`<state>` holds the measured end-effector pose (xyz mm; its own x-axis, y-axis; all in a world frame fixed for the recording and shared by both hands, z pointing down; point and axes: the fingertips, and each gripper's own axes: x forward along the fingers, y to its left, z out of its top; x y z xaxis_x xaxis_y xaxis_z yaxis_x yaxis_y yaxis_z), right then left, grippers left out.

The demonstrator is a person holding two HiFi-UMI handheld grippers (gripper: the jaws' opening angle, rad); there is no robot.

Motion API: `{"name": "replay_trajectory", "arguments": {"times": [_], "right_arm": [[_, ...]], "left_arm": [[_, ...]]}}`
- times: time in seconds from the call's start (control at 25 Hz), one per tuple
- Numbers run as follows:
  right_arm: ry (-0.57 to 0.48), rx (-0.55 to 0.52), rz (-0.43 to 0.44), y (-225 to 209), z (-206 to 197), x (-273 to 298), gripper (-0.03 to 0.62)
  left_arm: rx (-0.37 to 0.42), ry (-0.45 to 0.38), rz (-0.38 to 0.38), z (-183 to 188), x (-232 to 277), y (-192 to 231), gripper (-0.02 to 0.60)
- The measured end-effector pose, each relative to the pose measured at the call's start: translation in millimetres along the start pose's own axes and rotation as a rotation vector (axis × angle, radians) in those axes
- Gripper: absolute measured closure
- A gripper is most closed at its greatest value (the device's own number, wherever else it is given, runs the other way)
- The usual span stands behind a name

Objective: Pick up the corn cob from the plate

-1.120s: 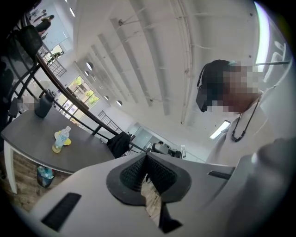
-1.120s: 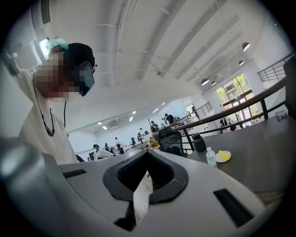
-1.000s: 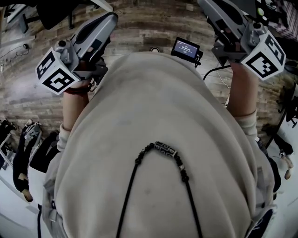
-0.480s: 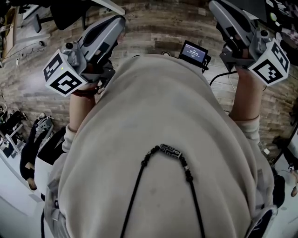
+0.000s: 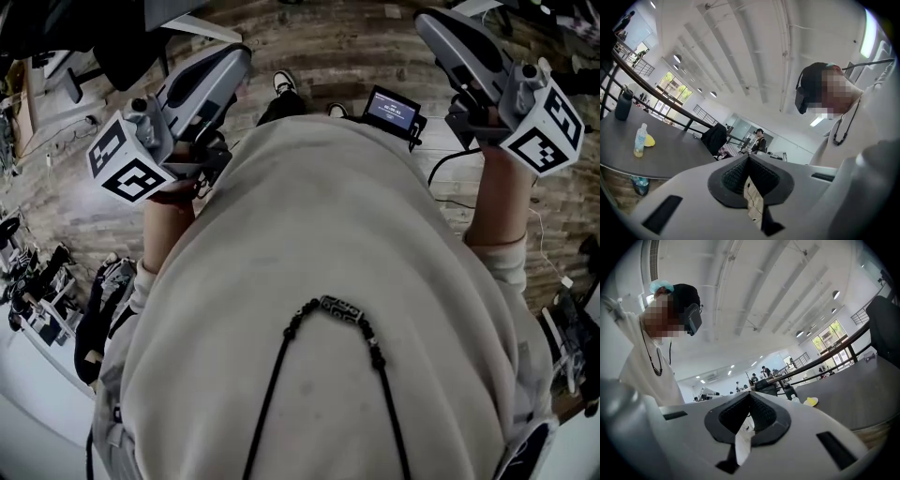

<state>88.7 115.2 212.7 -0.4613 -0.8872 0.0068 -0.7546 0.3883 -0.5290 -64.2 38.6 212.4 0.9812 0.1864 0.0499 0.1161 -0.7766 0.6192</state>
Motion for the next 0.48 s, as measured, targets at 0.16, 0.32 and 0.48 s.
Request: {"name": "replay_trajectory", "arguments": {"times": [0.16,0.32,0.48], "right_arm": [[-0.011,-0.040,-0.057,2,7,0,0.577],[-0.009,-0.044,-0.128,5,11,1,0.577],[-0.012,-0.045,-0.183,2,14,0,0.577]], "left_arm": [[-0.011,0.032,-0.061,2,18,9,0.580],[-0.010,0.056,-0.129,12,29,11,0.580],[0.003,0.093,-0.186,13,33,11,0.580]]}}
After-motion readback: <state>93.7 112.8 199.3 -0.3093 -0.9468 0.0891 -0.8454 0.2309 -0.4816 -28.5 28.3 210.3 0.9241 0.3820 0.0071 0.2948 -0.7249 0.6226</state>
